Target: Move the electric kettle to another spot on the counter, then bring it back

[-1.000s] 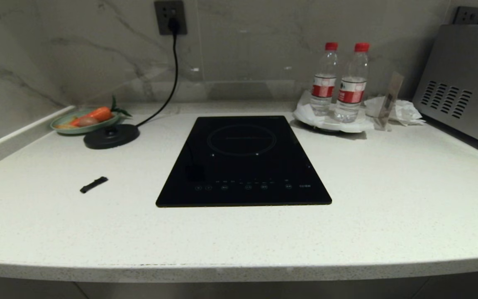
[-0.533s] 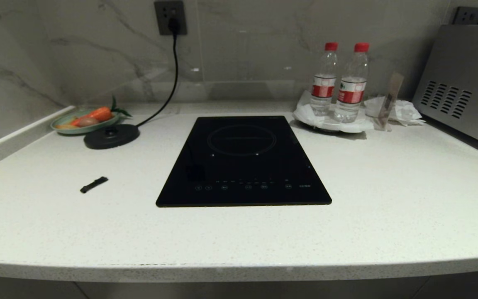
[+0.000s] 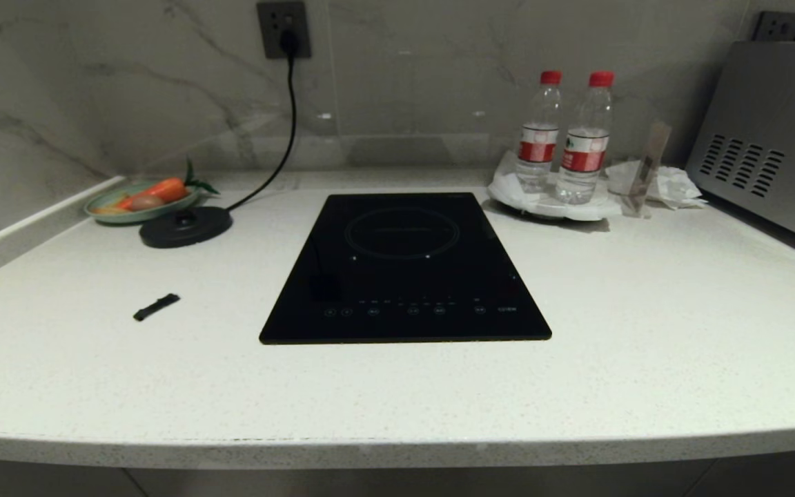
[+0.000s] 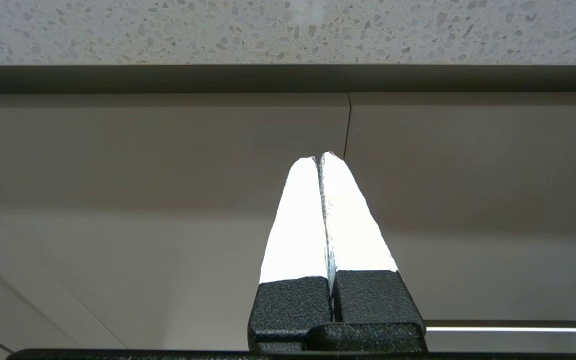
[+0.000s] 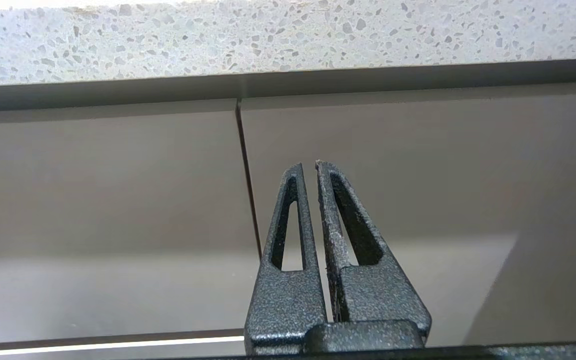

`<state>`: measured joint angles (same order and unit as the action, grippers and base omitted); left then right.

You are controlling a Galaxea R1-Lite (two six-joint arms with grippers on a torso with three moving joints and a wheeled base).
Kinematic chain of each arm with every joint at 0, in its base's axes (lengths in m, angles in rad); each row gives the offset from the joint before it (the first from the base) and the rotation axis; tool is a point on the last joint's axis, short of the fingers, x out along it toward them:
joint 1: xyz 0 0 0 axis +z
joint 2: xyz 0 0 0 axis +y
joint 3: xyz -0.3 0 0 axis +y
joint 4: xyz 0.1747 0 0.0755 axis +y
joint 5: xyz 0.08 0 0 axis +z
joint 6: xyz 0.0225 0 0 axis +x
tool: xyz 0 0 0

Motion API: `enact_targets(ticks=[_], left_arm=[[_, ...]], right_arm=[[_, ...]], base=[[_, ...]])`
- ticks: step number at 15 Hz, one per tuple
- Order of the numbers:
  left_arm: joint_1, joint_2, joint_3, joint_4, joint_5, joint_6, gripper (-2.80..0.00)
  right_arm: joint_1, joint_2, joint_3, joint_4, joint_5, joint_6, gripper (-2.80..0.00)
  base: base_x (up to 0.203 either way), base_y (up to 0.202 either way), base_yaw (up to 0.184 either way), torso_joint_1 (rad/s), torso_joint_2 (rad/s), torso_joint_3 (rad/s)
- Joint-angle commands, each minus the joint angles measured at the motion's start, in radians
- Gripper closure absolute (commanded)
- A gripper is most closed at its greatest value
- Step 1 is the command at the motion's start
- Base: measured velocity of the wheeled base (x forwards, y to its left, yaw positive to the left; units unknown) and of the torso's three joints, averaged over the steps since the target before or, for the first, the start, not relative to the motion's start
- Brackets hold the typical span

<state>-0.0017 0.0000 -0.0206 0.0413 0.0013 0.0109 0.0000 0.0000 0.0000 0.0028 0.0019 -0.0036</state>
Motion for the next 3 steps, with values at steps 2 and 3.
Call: enact_targets(ticks=[2, 3], left_arm=[[0.000, 0.000, 0.000, 0.000, 0.000, -0.002, 0.00], [0.000, 0.000, 0.001, 0.000, 0.000, -0.002, 0.00]], right_arm=[[0.000, 0.000, 0.000, -0.001, 0.001, -0.001, 0.00], [0.000, 0.000, 0.000, 0.000, 0.001, -0.001, 0.00]], base=[[0.000, 0.000, 0.000, 0.000, 0.00, 0.000], [0.000, 0.000, 0.000, 0.000, 0.00, 0.000]])
